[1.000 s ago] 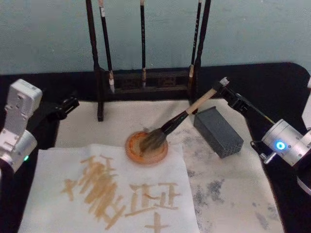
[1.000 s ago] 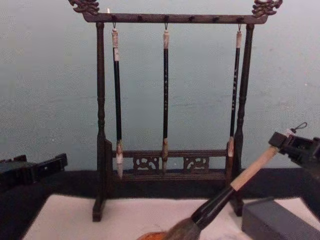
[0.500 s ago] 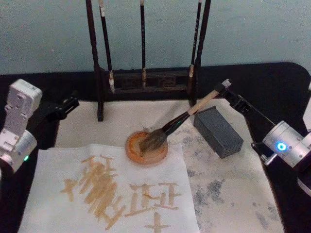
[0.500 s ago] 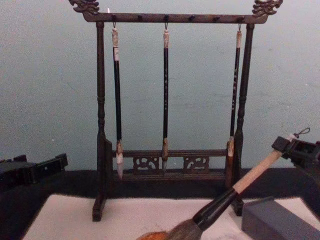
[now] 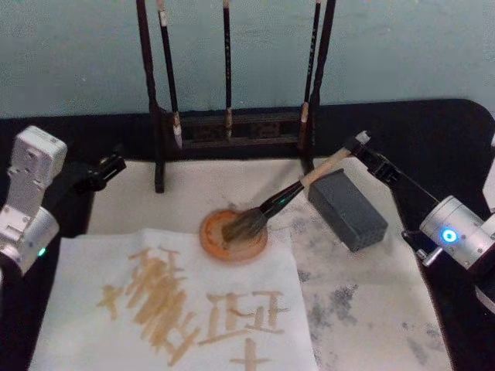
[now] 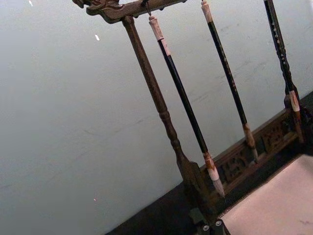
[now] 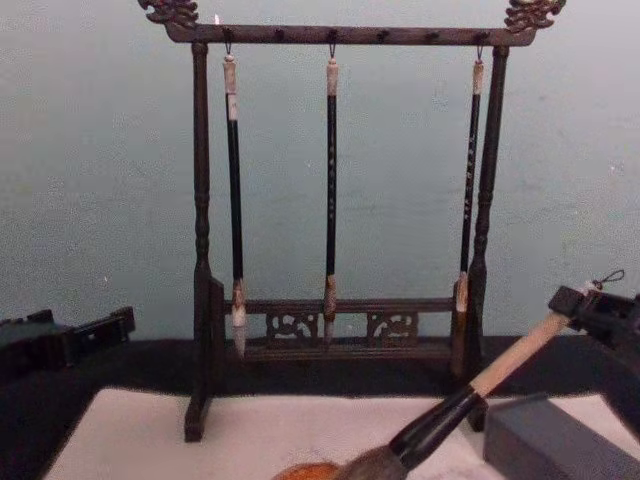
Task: Pick up the brush from the inkstone, write on the paper, then place the brush back to its original position.
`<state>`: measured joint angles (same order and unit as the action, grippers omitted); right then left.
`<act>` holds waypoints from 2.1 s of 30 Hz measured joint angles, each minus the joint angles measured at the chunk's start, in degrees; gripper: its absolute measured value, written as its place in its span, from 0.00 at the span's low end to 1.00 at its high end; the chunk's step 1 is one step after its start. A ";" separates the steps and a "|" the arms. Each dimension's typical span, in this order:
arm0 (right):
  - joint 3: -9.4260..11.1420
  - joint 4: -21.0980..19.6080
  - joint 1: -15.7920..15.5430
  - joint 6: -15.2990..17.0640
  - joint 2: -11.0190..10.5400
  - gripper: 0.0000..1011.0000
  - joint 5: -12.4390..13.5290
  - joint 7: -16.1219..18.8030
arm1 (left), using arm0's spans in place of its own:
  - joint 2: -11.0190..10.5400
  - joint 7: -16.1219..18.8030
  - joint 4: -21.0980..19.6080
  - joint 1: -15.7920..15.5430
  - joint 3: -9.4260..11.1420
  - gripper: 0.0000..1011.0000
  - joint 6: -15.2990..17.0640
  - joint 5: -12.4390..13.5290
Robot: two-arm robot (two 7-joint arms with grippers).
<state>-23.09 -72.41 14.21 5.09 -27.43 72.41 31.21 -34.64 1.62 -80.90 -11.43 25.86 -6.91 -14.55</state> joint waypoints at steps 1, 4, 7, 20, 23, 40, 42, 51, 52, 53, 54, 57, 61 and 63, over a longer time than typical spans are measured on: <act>-0.01 0.02 -0.01 0.00 -0.02 0.17 0.03 -0.07 | 0.00 0.00 0.00 0.00 0.00 0.99 0.00 0.00; -0.02 0.05 -0.05 0.03 -0.09 0.17 0.14 -0.30 | 0.00 0.00 0.00 0.00 0.00 0.99 0.00 0.00; -0.04 0.10 -0.07 0.07 -0.15 0.17 0.25 -0.45 | 0.00 0.00 0.00 0.00 0.00 0.99 0.00 0.00; -0.11 0.90 -0.11 0.53 -0.30 0.17 1.17 -0.70 | 0.00 0.00 0.00 0.00 0.00 0.99 0.00 0.00; -0.12 1.06 -0.07 0.61 -0.31 0.17 1.29 -0.70 | 0.00 0.00 0.00 0.00 0.00 0.99 0.00 0.00; -0.37 2.09 0.15 1.16 -0.33 0.17 2.03 -1.22 | 0.00 0.00 0.00 0.00 0.00 0.99 0.00 0.00; -0.41 2.17 0.17 1.24 -0.33 0.17 2.12 -1.29 | 0.00 0.00 0.00 0.00 0.00 0.99 0.00 0.00; -0.70 2.13 0.31 1.72 -0.64 0.17 2.19 -1.67 | 0.00 0.00 0.00 0.00 0.00 0.99 0.00 0.00; -0.70 2.13 0.31 1.73 -0.64 0.17 2.19 -1.67 | 0.00 0.00 0.00 0.00 0.00 0.99 0.00 0.00; -0.70 2.12 0.31 1.73 -0.64 0.17 2.19 -1.68 | 0.00 0.00 0.00 0.01 0.00 0.99 0.00 0.00; -0.70 2.11 0.31 1.73 -0.63 0.17 2.18 -1.68 | 0.00 0.00 0.00 0.00 0.00 0.99 0.00 0.00; -0.70 2.10 0.31 1.73 -0.61 0.17 2.17 -1.68 | 0.00 0.00 0.00 0.00 0.00 0.99 0.00 0.00; -0.69 2.10 0.31 1.71 -0.60 0.17 2.15 -1.68 | 0.00 0.00 0.00 0.00 0.00 0.99 0.00 0.00; -0.68 2.10 0.31 1.71 -0.59 0.17 2.14 -1.68 | 0.00 0.00 0.00 0.01 0.00 0.99 0.00 0.00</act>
<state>-23.77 -70.32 14.52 6.80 -28.02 74.55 29.53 -34.65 1.62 -80.90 -11.43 25.86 -6.91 -14.55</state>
